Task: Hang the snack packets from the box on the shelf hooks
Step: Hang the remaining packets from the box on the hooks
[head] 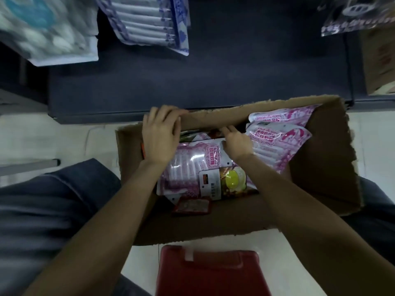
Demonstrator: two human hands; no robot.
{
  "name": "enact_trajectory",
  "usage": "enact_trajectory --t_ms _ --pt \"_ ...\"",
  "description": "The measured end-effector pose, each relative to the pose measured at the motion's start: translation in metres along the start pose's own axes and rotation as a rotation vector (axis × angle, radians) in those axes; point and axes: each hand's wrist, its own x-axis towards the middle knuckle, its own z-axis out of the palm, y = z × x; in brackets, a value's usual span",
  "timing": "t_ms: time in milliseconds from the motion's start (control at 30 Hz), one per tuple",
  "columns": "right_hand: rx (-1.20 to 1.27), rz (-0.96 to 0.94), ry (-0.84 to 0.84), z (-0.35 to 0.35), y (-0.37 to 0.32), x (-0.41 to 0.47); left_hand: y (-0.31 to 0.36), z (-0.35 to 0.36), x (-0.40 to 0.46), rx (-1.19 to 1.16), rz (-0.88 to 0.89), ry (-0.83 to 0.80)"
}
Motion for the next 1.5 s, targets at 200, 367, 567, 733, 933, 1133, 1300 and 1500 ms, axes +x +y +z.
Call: enact_trajectory --t_ms 200,367,567,733,933,1133,1300,1500 --pt "0.000 -0.192 0.073 0.009 -0.057 0.011 -0.005 0.015 -0.056 0.031 -0.055 -0.263" --pt "-0.088 -0.195 0.086 0.015 -0.080 0.016 -0.029 0.019 -0.064 0.186 -0.290 -0.673" --pt "-0.036 -0.470 0.552 0.007 -0.068 -0.006 -0.030 0.031 -0.055 0.176 -0.192 -0.660" --pt "0.456 -0.155 0.712 -0.035 -0.038 -0.051 0.004 0.013 -0.035 -0.148 -0.195 -0.433" --pt "1.005 0.146 0.507 -0.091 -0.018 -0.122 0.058 -0.045 -0.027 -0.557 -0.315 -0.459" --pt "1.228 0.157 0.504 -0.139 -0.002 -0.185 0.099 -0.111 -0.025 -0.887 -0.327 -0.417" --pt "1.113 0.232 0.864 -0.168 -0.001 -0.232 0.133 -0.146 -0.027 -0.971 -0.419 -0.201" --pt "1.351 0.121 0.647 -0.214 -0.037 -0.236 0.181 -0.168 -0.020 -0.845 -0.277 -0.193"
